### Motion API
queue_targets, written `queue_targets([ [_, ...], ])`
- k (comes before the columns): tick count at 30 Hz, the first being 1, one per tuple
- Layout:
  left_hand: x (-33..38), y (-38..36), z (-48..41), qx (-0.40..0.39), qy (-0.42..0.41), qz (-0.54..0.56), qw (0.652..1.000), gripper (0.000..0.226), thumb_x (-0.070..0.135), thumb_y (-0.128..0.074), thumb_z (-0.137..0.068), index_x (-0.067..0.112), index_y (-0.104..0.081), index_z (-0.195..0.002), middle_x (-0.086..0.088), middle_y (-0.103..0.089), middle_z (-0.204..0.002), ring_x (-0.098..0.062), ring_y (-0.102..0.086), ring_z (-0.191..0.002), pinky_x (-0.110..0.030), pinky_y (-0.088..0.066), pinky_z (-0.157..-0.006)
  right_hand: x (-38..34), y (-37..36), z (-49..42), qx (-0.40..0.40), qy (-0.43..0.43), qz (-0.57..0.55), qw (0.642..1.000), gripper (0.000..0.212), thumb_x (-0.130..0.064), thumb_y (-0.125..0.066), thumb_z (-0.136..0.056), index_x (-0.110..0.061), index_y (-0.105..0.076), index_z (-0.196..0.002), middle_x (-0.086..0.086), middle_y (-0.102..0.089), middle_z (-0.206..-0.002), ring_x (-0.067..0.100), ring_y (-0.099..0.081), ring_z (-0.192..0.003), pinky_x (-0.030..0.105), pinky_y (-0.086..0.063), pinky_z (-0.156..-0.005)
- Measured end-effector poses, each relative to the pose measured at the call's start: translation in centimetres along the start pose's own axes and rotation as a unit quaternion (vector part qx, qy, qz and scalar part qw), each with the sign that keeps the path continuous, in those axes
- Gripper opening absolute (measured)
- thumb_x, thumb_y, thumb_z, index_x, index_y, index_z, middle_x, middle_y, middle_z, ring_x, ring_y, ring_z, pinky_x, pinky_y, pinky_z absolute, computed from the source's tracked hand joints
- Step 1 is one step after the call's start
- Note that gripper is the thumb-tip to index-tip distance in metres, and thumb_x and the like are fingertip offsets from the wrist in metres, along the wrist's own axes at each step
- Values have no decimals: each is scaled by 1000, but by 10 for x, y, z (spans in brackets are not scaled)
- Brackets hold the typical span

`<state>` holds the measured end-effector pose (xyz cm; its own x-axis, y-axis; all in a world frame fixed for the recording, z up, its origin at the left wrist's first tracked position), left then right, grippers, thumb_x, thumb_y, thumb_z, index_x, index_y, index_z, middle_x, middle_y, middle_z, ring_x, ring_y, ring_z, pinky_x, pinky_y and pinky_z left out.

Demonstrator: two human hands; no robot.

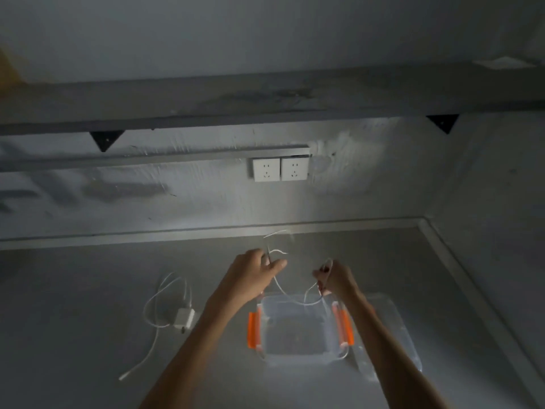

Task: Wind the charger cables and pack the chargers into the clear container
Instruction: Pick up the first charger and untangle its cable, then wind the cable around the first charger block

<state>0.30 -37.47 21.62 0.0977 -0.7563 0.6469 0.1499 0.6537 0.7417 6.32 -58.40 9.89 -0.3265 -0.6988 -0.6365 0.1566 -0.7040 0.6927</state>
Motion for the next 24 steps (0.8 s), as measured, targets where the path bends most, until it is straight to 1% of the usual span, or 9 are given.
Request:
queue_targets([
  [2, 2, -11, 3, -54, 26, 130, 990, 32, 42, -65, -87, 17, -51, -71, 5, -61, -51, -13, -59, -39, -22, -44, -41, 19, -2, -10, -55, -10, -90, 994, 37, 1, -64, -88, -9, -55, -53, -4, -58, -35, -2, -54, -33, 20, -46, -44],
  [5, 9, -14, 9, -117, 66, 284, 949, 17, 22, -62, -78, 12, -57, -91, -4, -59, -62, -19, -60, -49, -36, -43, -55, 32, 10, -10, -82, 57, -111, 989, 25, 21, -57, -82, -1, -52, -72, 13, -59, -57, 7, -56, -39, 21, -44, -51],
  [8, 14, -13, 16, -164, 53, 284, 943, 45, 22, -60, -70, 19, -59, -115, -2, -61, -71, -21, -61, -63, -38, -43, -67, 37, 22, -25, -69, 61, -144, 985, 20, -7, -83, -57, -5, -64, -51, 19, -63, -56, 13, -60, -41, 19, -41, -46],
  [9, 17, -12, 17, -166, 37, 270, 948, 45, 20, -62, -74, 21, -58, -118, 1, -61, -74, -17, -61, -63, -35, -46, -66, 41, 30, -28, -32, 84, -115, 989, 18, -10, -84, -57, 2, -71, -63, 22, -70, -67, 17, -70, -59, 16, -43, -48],
  [11, 25, -9, 16, -146, 11, 227, 963, 38, 18, -67, -83, 26, -58, -120, 5, -62, -80, -8, -61, -63, -27, -52, -65, 31, 45, -18, 16, -8, -101, 995, 38, -2, -62, -82, 11, -58, -118, 29, -66, -115, 33, -65, -105, 26, -49, -73],
  [13, 32, -5, 13, -121, -7, 190, 974, 31, 22, -71, -85, 29, -61, -114, 7, -65, -85, 0, -62, -64, -16, -51, -61, 21, 58, -18, 55, -44, -86, 994, 55, 2, -48, -90, -1, -38, -143, 30, -59, -129, 41, -58, -115, 38, -48, -89],
  [16, 44, 6, 10, -90, -33, 193, 976, 24, 29, -75, -82, 23, -64, -103, 4, -70, -82, -3, -64, -65, -16, -50, -61, -24, 75, 12, 147, 191, -215, 946, 57, -2, -41, -95, -16, -34, -150, 13, -55, -136, 27, -51, -128, 30, -37, -107],
  [19, 57, 21, 7, -56, -67, 223, 971, 21, 28, -72, -86, 13, -67, -99, -15, -72, -86, -12, -63, -67, -27, -50, -67, -67, 90, 43, 78, 395, -239, 884, 51, -4, -40, -96, -19, -45, -144, -1, -44, -150, 9, -33, -144, 17, -24, -115],
  [24, 66, 50, 10, -63, -108, 314, 941, 20, 25, -67, -92, 18, -70, -109, -8, -74, -102, -12, -65, -76, -23, -55, -66, -97, 105, 49, 1, 400, -58, 915, 84, 28, -34, -66, -14, -54, -136, 6, -46, -150, 18, -29, -147, 39, -22, -123],
])
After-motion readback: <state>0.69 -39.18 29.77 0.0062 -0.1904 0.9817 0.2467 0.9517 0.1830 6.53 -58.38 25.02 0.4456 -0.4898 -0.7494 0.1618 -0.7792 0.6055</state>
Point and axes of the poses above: each hand's wrist, its own z-axis away from the middle knuckle, its own y-axis out of the back of the hand, x = y × z, the point moved 1 cm from there along -z, towards the middle knuckle
